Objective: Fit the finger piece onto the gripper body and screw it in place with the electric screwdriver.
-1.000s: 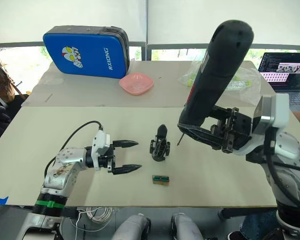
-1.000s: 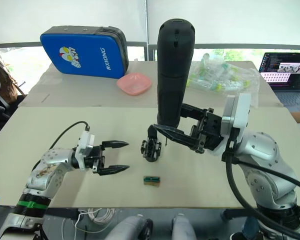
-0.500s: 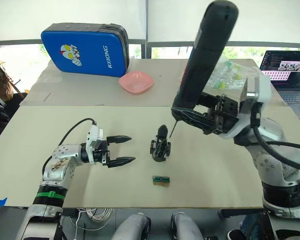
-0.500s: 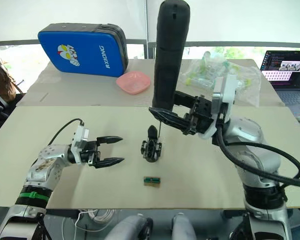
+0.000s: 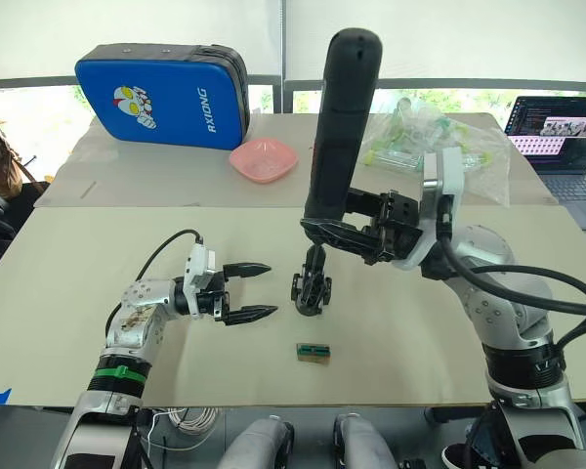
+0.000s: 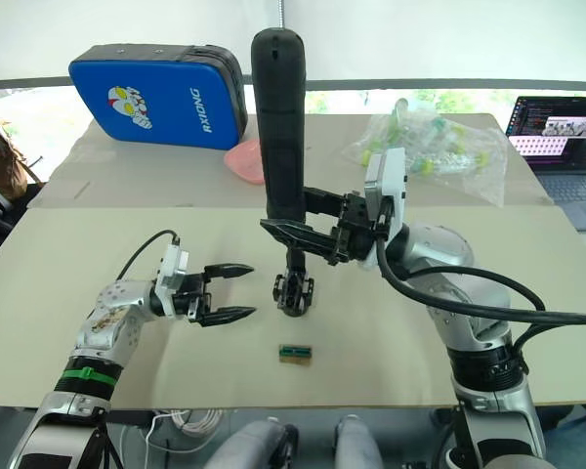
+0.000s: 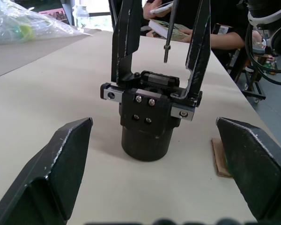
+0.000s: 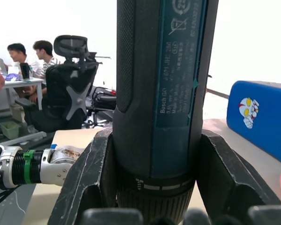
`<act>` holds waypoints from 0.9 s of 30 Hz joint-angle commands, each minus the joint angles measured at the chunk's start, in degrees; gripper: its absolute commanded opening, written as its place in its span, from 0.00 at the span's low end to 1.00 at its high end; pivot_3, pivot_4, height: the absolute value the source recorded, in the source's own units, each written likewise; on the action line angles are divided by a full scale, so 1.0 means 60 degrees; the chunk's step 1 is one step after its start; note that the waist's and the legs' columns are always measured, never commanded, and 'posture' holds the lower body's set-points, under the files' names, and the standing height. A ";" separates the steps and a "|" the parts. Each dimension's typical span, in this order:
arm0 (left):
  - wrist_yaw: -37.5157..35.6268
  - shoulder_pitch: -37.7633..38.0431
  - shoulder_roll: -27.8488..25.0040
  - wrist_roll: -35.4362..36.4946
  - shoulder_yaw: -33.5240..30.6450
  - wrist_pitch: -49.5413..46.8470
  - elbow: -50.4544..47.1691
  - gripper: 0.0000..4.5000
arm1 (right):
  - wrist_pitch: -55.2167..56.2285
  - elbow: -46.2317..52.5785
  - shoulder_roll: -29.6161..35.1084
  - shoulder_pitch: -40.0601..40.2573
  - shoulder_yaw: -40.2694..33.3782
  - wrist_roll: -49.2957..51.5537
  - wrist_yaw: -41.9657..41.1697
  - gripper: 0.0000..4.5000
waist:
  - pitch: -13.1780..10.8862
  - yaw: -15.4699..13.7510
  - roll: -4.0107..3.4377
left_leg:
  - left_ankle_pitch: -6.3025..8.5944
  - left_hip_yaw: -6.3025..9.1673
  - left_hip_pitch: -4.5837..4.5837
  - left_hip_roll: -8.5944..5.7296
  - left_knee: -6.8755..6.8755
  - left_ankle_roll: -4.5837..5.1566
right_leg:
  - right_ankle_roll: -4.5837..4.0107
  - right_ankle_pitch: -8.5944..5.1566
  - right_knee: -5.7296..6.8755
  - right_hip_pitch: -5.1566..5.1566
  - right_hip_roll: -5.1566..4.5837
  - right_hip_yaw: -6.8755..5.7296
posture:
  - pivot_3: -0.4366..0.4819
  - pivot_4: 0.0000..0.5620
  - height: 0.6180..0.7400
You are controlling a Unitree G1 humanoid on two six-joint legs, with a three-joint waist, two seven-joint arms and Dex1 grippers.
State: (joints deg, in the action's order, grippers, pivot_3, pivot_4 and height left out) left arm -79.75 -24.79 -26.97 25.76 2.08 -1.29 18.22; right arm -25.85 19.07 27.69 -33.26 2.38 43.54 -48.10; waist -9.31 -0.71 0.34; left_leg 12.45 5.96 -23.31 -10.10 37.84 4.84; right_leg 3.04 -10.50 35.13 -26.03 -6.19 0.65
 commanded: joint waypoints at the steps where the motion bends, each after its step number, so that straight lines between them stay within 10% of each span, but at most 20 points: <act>1: -0.0019 -0.0097 0.0013 -0.0099 0.0056 0.0132 -0.0344 1.00 | 0.0116 0.0161 -0.0112 -0.0221 -0.0055 -0.0081 -0.0146 0.43 | 0.0000 0.0014 0.0000 | -0.0001 0.0001 0.0000 0.0000 0.0000 -0.0001 | 0.0000 0.0000 0.0002 -0.0001 0.0001 0.0000 | 0.48 0.27 1.00; 27: 0.0548 0.0042 0.0178 -0.0289 0.0382 -0.0278 -0.1175 1.00 | 0.0041 0.0049 -0.0797 -0.0202 0.0180 -0.0461 -0.0176 0.43 | 0.0000 0.0044 0.0000 | -0.0028 0.0000 0.0003 0.0009 0.0003 -0.0041 | -0.0027 0.0021 0.0034 -0.0006 0.0014 0.0002 | 0.48 0.27 1.00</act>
State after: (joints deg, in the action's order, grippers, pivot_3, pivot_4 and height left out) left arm -76.81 -24.67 -25.44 24.03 4.58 -2.90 13.17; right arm -26.03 17.81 23.48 -33.25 4.08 39.96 -48.86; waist -9.31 -0.44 0.34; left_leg 12.28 5.96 -23.29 -10.04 37.86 4.59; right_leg 2.88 -10.37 35.34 -26.07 -6.10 0.66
